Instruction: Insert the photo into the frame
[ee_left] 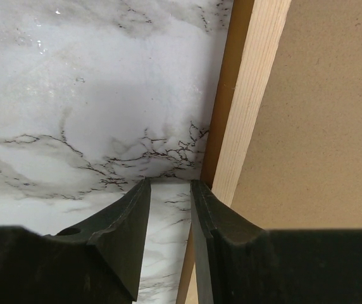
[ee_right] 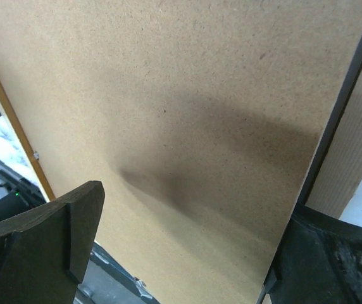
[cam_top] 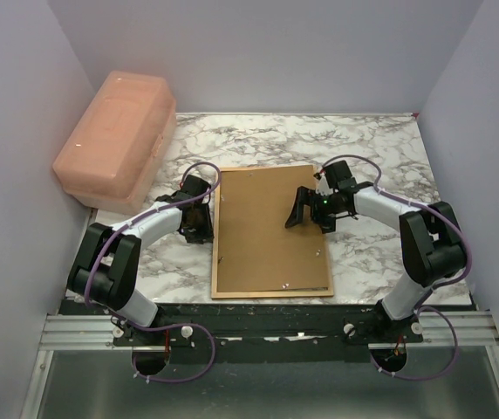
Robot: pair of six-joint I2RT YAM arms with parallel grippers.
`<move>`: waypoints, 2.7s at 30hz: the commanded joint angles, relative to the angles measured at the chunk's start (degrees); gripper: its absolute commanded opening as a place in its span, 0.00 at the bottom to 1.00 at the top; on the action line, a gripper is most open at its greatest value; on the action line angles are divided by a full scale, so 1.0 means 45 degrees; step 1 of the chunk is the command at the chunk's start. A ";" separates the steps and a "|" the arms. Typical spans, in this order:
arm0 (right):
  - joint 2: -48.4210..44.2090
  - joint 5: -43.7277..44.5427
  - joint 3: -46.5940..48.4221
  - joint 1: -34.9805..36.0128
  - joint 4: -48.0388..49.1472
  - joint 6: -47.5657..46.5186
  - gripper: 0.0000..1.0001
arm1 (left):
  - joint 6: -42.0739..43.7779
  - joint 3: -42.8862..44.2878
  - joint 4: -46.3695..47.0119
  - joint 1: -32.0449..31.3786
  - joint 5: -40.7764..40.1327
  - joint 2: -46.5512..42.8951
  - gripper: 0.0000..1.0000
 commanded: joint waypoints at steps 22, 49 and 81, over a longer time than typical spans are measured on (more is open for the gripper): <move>-0.0571 0.4093 0.1200 0.0918 -0.2745 -0.0354 1.00 | 0.0010 0.0220 -0.0175 -0.0038 0.0064 -0.0233 0.35; -0.2381 0.6182 0.0500 0.0914 -0.3678 0.0151 1.00 | -0.0182 -0.1202 0.0377 -0.0057 0.0849 -0.2703 0.66; -0.2436 0.4943 -0.2323 0.1194 -0.2946 0.0750 0.46 | -0.1122 -0.1977 0.0408 -0.1214 0.0407 -0.1969 0.64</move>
